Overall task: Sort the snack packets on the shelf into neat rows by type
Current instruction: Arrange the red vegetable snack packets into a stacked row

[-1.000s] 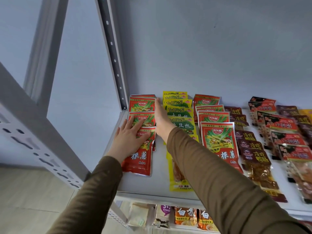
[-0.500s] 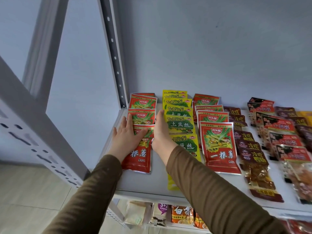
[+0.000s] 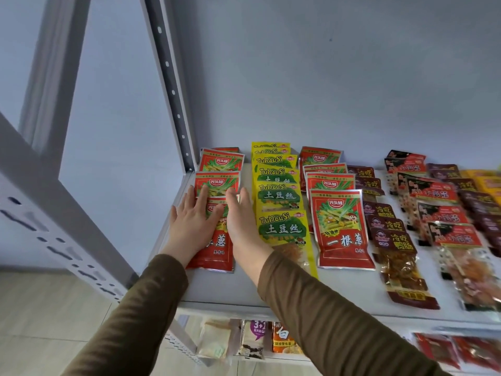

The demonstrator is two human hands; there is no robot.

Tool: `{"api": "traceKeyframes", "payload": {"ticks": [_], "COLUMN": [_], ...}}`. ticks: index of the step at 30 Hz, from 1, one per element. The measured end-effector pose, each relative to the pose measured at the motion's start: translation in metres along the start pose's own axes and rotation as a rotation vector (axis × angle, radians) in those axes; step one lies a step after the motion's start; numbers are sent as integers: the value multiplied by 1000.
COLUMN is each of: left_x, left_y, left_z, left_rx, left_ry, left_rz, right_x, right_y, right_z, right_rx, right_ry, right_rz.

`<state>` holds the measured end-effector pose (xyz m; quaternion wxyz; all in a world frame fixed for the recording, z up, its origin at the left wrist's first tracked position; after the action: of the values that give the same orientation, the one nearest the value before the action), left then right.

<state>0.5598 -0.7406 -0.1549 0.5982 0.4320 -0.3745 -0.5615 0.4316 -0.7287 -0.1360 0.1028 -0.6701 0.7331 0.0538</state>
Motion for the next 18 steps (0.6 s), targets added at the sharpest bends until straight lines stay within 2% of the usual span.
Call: {"api": "traceKeyframes", "payload": {"ticks": [3, 6, 8, 11, 14, 18], "left_x": [-10, -35, -53, -77, -93, -93], "left_y": [22, 35, 31, 3, -25, -39], "left_z": [11, 39, 64, 104, 126, 124], "left_rx": [-34, -40, -17, 108, 264, 385], "left_ry": [-62, -213, -329, -485, -596, -612], "left_rz": [127, 210, 214, 119, 87, 48], "right_x": [-25, -50, -59, -67, -78, -78], "right_y": [21, 77, 117, 150, 146, 139], "right_z": [-28, -47, -44, -18, 9, 21], "right_rx": [96, 2, -90, -265, -357, -434], "right_ry": [174, 373, 435, 393, 314, 298], "right_rz": [-49, -3, 66, 84, 18, 25]}}
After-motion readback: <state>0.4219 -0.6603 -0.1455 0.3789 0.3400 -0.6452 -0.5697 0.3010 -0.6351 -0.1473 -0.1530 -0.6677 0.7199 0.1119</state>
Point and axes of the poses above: each hand's wrist, its own x-axis towards the middle knuckle, its own y-axis out of the back of the hand, z = x × y, the point moved 8 cm from there along x, towards the middle knuckle, and after that the axes turned 4 degrees about x, right-handed, at the moved point
